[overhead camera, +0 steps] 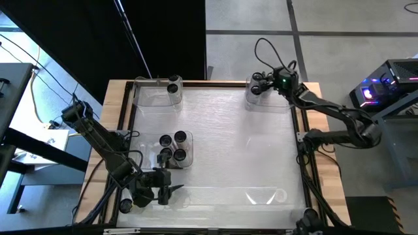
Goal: Sort soda cans
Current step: Put the white-blue can into the top right transparent bin
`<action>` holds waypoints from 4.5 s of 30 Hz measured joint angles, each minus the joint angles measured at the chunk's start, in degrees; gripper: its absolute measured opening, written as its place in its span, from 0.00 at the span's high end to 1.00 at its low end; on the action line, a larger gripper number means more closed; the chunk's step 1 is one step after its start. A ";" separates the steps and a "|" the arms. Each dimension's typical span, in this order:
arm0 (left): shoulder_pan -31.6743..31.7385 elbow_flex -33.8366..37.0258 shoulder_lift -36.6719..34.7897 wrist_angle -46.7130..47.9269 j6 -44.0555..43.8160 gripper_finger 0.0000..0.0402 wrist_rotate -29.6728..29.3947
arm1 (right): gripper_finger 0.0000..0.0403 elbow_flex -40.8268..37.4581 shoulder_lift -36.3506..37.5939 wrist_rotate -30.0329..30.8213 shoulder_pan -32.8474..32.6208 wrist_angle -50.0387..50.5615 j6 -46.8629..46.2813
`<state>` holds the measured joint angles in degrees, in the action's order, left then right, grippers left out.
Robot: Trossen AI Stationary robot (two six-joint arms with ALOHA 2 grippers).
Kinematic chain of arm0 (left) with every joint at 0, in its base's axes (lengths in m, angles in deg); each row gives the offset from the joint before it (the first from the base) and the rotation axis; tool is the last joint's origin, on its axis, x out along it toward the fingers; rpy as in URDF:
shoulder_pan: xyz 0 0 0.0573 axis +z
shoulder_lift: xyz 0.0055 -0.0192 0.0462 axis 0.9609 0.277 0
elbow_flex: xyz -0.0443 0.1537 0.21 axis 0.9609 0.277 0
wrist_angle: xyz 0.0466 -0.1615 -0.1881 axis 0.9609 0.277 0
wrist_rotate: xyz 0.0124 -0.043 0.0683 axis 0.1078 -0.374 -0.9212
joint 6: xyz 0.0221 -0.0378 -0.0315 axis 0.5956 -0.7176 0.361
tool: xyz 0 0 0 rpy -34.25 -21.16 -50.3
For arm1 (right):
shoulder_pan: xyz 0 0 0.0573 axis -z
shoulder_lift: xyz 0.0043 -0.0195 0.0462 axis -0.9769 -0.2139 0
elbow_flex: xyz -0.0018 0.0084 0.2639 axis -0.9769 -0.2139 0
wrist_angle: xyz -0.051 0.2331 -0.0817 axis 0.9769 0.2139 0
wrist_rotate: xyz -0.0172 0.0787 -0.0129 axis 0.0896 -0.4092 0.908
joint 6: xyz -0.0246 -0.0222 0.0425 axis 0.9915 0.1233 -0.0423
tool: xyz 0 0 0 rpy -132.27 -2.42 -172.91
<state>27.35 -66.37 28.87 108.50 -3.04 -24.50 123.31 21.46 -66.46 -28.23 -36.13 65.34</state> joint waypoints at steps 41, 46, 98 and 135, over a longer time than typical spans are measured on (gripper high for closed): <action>20.16 0.01 0.00 -27.85 37.70 0.27 4.32 | 0.31 0.09 -25.46 -12.01 -67.34 -45.66 2.88; 25.01 0.02 0.00 -27.81 40.88 0.27 6.14 | 0.31 0.09 -29.16 -11.82 -64.25 -47.23 1.99; -17.12 0.04 -2.60 15.53 -27.12 0.31 8.19 | 0.31 4.22 -29.12 -1.46 -66.38 -61.67 4.72; -4.01 0.07 5.35 2.00 -7.85 0.31 7.62 | 0.31 5.46 -29.12 -0.14 -66.24 -54.81 2.58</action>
<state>23.35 -66.30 34.22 110.50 -10.89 -16.88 128.77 -7.66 -66.60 -94.47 -90.94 67.91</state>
